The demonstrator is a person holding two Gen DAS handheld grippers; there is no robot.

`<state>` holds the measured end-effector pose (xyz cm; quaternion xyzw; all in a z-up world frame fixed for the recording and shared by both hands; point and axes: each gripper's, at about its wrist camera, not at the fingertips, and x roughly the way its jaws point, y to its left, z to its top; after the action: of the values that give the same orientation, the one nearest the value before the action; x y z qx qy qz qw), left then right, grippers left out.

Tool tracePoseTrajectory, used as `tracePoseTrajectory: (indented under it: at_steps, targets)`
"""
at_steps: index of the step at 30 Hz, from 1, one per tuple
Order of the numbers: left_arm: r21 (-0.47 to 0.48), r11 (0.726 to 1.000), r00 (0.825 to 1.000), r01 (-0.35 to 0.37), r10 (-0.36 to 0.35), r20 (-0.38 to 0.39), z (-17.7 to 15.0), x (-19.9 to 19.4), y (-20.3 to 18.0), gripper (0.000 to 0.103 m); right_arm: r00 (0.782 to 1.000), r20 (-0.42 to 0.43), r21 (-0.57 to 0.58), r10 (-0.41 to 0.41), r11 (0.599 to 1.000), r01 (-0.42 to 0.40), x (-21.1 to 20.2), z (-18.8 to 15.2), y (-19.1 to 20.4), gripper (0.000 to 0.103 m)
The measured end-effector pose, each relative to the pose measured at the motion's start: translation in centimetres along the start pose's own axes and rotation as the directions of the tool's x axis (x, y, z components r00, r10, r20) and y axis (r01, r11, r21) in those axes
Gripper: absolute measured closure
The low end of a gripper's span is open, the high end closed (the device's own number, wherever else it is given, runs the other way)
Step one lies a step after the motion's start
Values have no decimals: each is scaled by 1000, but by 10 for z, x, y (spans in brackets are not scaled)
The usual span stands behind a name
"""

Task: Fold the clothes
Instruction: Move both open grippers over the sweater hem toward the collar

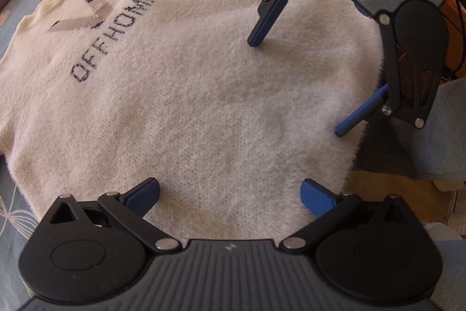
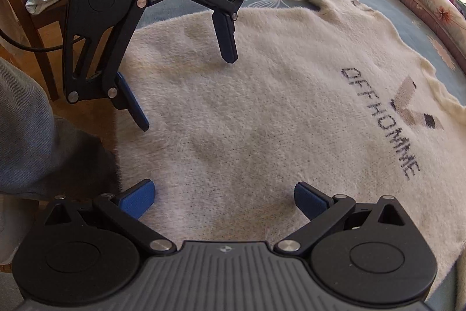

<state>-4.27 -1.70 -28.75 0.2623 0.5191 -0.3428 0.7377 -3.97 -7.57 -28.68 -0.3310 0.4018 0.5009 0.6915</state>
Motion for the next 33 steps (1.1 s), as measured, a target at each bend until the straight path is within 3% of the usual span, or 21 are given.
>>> tracePoseTrajectory:
  at_steps: [4,6,10,12,18,21,26,29,33]
  targets:
    - [25,1000,1000,-9,9,0,-24,-6,-1,1,998,-69,19,-10,1000,12,-17,-39,-6,0]
    - [33,999,999,-5,7,-49,-35,-9,-1,1,992,-128,14,-15,1000,17,-27,-60,-7,0]
    - [116,993,991,-12,28,-133,-49,-18,-4,1,969,-239,-138,-58,990,25,-39,-88,9,0]
    - [106,994,995,-13,24,-101,-44,-27,1,1,974,-219,-160,-58,987,23,-46,-85,8,0]
    - [98,992,996,-78,75,38,-10,-24,13,1,993,-55,-34,-105,994,103,-42,-39,-20,0]
    - [72,994,996,-88,87,14,-11,-11,20,1,990,-86,12,-115,993,116,-25,-34,-31,0]
    - [8,997,994,-77,78,-79,-44,-15,25,1,975,-219,193,-44,977,88,-32,-71,-45,0]
    - [28,996,993,-86,88,-78,-46,-24,21,1,963,-266,153,-44,984,87,-43,-81,-40,0]
    - [35,996,995,-78,80,-67,-42,-20,16,1,976,-217,86,-26,995,46,-39,-68,-31,0]
